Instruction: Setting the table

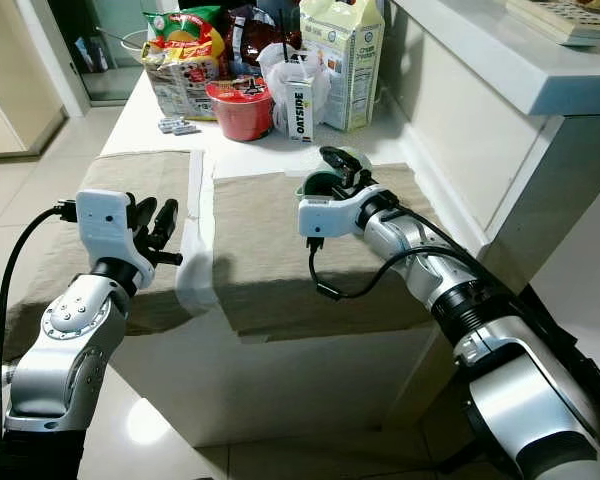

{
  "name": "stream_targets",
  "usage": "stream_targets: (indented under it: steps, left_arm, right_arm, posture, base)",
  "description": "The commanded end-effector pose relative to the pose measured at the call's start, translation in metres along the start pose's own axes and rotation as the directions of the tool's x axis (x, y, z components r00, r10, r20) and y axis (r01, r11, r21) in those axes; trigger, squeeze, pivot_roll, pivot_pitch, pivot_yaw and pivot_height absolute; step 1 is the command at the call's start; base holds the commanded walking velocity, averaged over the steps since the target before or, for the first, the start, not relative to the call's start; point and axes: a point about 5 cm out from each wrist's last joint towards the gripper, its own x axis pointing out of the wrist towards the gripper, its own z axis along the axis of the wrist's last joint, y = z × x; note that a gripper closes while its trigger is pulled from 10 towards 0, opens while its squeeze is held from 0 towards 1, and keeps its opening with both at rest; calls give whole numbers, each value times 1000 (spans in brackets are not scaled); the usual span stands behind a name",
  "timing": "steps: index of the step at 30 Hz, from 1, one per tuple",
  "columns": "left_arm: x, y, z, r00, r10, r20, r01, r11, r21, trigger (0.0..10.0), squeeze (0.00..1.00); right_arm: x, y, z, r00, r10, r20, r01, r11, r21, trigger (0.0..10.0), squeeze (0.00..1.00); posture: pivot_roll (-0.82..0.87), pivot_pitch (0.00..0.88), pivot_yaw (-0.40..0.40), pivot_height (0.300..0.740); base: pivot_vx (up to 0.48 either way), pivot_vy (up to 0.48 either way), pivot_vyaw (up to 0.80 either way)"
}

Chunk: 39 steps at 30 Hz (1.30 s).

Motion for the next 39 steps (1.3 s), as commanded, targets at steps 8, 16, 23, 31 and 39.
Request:
stream_targets:
  steps: [8, 16, 23, 31, 39]
  left_arm:
    - [2, -1, 6, 1000, 3, 16, -3, 1000, -3, 10000, 0]
    - [2, 0, 6, 1000, 2, 14, -2, 1000, -1, 10000, 0]
    - [2, 0, 6, 1000, 3, 14, -3, 1000, -1, 10000, 0]
    - [3, 0, 7, 1000, 1, 17, -2, 1000, 1, 10000, 0]
    - [4, 0, 7, 1000, 0, 21, 0, 1000, 3, 10000, 0]
  right_arm:
    - [2, 4, 1, 1000, 17, 1, -17, 1000, -3, 0, 0]
    - [2, 7, 1, 1000, 21, 3, -21, 998, 64, 0, 0]
    - [3, 5, 6, 1000, -2, 6, 1, 977, 213, 0, 0]
    - [6, -4, 5, 999, -40, -10, 40, 911, 410, 0, 0]
    - [7, -16, -1, 996, -77, -45, 88, 786, 611, 0, 0]
  posture:
    - [-106, 7, 53, 740]
    - [-106, 10, 54, 740]
    - [-106, 8, 54, 740]
    - [-106, 4, 55, 740]
    - [-108, 0, 52, 740]
  base:
    - [0, 0, 0]
    - [0, 0, 0]
    - [0, 0, 0]
    - [0, 0, 0]
    - [0, 0, 0]
